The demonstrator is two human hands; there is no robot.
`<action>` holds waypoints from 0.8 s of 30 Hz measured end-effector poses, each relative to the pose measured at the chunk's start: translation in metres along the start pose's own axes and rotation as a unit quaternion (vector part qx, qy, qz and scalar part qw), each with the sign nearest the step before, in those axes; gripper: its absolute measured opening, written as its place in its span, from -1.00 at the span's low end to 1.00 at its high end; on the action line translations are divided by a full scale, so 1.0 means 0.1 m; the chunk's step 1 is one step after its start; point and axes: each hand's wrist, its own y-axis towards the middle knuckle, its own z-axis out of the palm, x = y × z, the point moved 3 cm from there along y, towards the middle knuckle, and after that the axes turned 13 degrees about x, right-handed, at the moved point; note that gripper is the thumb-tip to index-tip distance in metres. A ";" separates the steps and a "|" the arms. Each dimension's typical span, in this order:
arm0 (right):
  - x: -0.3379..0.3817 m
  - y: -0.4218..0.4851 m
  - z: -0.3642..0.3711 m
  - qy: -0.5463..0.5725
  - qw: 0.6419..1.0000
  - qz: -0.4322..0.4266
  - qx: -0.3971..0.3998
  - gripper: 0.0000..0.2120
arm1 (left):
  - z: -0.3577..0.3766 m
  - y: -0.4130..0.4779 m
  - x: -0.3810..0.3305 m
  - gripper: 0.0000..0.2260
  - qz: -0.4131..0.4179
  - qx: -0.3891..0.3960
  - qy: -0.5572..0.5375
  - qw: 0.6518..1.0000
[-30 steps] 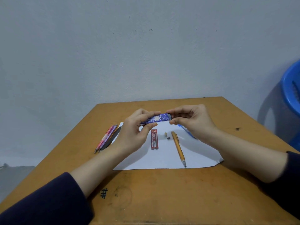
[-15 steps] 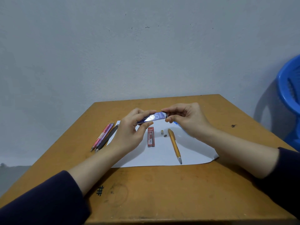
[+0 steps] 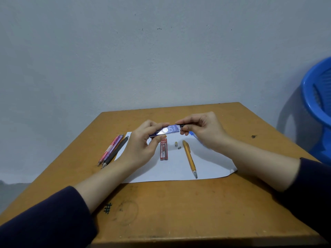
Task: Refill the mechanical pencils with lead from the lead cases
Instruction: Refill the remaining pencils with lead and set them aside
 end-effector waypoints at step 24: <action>-0.06 -0.02 0.26 0.351 0.932 0.047 -0.081 -0.78 | 0.02 0.00 -0.14 -0.64 -0.134 -0.026 -0.096 0.986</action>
